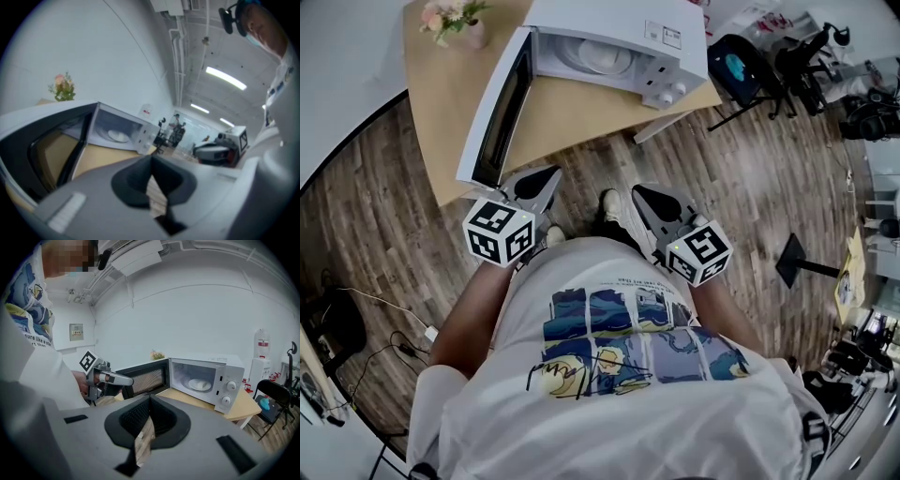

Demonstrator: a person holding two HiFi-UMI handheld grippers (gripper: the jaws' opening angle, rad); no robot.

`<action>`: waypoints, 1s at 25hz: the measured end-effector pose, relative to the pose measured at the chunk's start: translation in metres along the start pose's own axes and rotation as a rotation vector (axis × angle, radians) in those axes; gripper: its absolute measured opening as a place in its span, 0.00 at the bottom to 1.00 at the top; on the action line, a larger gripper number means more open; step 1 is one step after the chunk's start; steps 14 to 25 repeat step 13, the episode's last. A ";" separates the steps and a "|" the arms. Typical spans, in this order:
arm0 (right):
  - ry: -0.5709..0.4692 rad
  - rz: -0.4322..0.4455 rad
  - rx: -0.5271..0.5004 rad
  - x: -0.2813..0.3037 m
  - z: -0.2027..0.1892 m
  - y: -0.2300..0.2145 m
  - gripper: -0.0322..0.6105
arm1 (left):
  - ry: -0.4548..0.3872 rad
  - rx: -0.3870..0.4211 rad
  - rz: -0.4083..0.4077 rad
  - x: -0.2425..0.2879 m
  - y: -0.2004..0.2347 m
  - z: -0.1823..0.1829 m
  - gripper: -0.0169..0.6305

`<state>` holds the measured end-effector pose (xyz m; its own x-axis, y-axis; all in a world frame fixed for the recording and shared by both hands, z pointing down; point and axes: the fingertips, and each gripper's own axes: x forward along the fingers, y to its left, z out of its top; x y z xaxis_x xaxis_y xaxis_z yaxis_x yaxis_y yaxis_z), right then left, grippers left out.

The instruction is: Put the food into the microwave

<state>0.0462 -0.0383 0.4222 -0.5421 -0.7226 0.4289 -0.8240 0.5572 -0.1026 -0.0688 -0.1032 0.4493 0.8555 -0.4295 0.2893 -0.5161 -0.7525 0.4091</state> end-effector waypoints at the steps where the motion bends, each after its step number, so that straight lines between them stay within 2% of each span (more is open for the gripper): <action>1: -0.001 0.001 0.000 0.000 0.000 -0.002 0.06 | 0.001 -0.001 0.000 0.001 0.000 0.000 0.04; 13: 0.004 0.014 -0.009 -0.004 0.005 -0.040 0.06 | 0.020 -0.027 0.002 0.040 0.001 0.007 0.04; 25: 0.004 0.014 -0.009 -0.004 0.005 -0.040 0.06 | 0.020 -0.027 0.002 0.040 0.001 0.007 0.04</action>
